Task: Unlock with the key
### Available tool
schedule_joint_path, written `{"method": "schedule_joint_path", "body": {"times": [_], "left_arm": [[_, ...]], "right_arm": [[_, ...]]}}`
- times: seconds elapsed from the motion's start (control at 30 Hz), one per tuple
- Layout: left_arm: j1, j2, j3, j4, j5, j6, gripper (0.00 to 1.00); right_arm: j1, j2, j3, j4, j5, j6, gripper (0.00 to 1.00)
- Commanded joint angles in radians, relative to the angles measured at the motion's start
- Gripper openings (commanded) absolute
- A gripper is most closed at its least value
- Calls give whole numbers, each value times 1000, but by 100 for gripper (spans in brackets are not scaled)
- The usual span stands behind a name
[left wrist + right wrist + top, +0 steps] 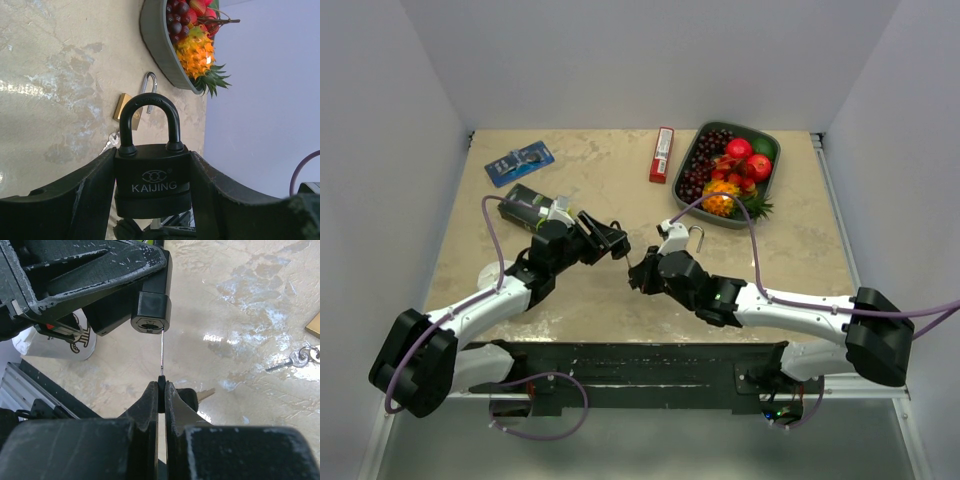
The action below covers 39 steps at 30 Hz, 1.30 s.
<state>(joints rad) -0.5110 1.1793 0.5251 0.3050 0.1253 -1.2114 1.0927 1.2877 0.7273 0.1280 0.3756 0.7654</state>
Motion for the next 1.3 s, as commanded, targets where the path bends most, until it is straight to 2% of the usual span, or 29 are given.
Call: {"method": "schedule_joint_path", "body": {"times": [0.0,1.27], "left_arm": [[3,-41,41,75,2,-4,0],[0,-47,49,68,16,16,0]], "right_arm": [[-2,-4,53,56,13,-20,0],[-79,68,103,122,-46,-61,0]]}}
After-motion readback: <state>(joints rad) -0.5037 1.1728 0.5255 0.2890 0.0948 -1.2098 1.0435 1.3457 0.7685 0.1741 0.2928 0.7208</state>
